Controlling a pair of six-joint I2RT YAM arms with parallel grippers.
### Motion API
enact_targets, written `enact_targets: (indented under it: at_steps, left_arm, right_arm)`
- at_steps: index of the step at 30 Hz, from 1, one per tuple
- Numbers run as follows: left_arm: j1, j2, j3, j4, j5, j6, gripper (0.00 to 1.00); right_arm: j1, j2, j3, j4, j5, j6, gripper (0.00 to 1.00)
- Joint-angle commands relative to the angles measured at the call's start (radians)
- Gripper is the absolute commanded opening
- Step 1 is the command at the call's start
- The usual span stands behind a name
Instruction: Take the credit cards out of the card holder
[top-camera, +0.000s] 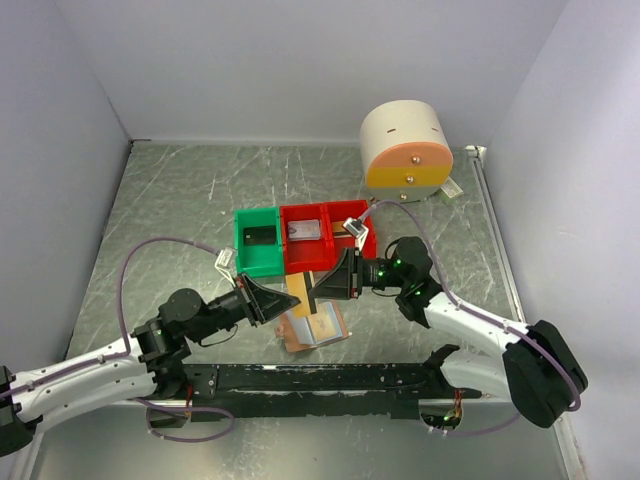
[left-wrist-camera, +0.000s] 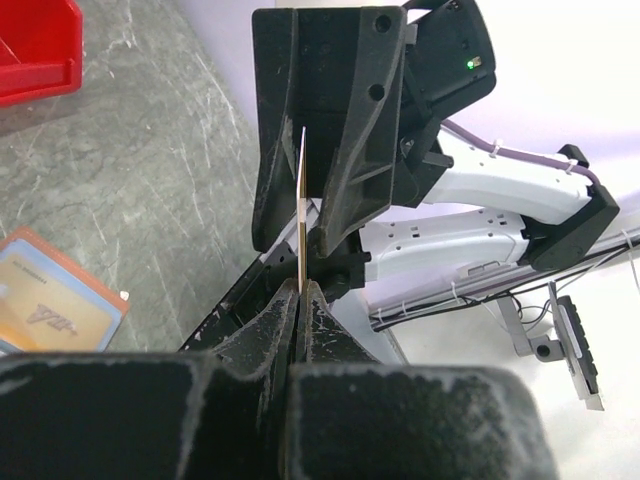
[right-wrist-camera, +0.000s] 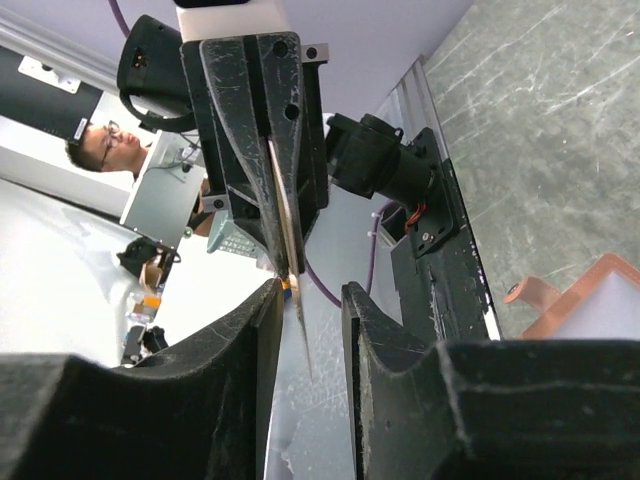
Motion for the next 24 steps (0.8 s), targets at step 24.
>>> enact_targets:
  at_steps: [24]
  left_arm:
    - [-0.002,-0.013,-0.021,0.035,0.010,-0.014,0.07]
  right_arm:
    - [0.028,0.020,0.011,0.140,-0.043,0.065,0.00]
